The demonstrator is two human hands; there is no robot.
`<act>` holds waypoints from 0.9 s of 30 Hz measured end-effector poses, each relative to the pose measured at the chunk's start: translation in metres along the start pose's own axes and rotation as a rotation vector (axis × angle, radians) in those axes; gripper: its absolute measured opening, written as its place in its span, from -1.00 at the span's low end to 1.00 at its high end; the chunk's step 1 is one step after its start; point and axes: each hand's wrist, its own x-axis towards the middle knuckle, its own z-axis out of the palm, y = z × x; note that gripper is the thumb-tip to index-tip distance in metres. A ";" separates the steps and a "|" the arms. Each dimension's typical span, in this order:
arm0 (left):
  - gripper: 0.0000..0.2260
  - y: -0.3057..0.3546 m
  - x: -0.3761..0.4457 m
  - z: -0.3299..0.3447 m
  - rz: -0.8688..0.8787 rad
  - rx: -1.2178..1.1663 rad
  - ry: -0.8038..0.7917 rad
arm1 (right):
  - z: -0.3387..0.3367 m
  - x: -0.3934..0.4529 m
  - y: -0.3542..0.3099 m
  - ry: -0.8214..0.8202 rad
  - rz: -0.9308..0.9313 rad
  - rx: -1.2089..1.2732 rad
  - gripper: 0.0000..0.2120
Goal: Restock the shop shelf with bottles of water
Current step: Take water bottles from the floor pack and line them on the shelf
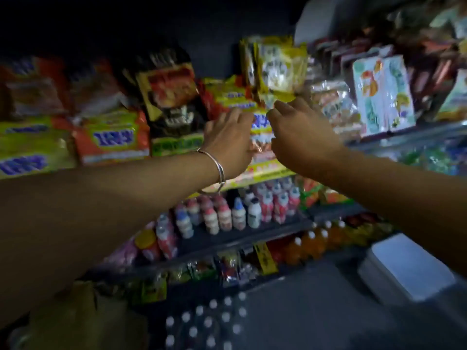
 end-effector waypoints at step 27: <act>-0.51 -0.102 -0.261 0.645 -0.095 -0.183 -0.572 | 0.600 -0.391 -0.203 -1.120 0.018 0.478 -0.50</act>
